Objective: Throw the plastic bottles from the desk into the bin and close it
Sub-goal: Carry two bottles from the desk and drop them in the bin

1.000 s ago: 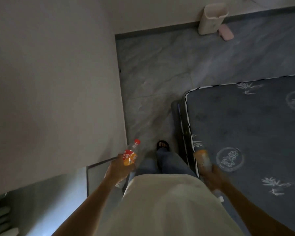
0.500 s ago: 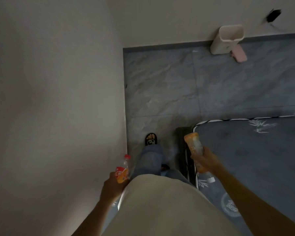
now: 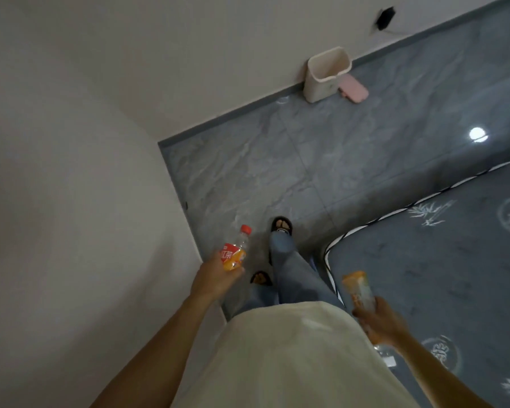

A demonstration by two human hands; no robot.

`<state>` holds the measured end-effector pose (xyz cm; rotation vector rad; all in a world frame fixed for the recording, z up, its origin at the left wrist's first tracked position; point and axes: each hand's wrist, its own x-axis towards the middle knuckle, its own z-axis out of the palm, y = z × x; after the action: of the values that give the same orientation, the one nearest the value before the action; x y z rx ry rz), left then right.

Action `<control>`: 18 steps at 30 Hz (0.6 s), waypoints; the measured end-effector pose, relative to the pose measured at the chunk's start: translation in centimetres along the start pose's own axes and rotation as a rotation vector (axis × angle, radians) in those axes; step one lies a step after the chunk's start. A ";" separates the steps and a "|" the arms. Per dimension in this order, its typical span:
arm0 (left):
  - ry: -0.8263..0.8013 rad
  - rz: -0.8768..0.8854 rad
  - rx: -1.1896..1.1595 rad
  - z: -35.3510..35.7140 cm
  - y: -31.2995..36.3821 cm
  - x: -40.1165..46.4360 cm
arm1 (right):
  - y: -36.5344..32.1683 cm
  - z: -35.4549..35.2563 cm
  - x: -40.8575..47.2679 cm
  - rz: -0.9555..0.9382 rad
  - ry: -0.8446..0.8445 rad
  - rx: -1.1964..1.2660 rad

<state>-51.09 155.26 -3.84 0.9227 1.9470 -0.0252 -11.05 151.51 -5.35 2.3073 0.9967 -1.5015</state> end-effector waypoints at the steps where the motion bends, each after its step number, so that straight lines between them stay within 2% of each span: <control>1: -0.007 0.017 0.031 -0.9 1.7 1.5 | -0.7 -0.4 0.4 0.020 0.008 -0.002; 6: -0.058 0.033 0.163 -4.4 8.5 7.8 | -6.0 -3.4 3.6 0.069 0.024 0.085; 11: -0.110 -0.001 0.228 -7.3 11.8 12.3 | -14.0 -8.4 7.8 0.075 -0.002 0.229; 18: -0.169 -0.165 0.207 -11.5 15.5 16.9 | -27.8 -16.6 14.1 -0.058 0.095 0.150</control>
<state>-54.75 180.63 -5.12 0.8600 1.8815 -0.3945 -13.25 186.71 -5.07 2.4948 1.0147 -1.5515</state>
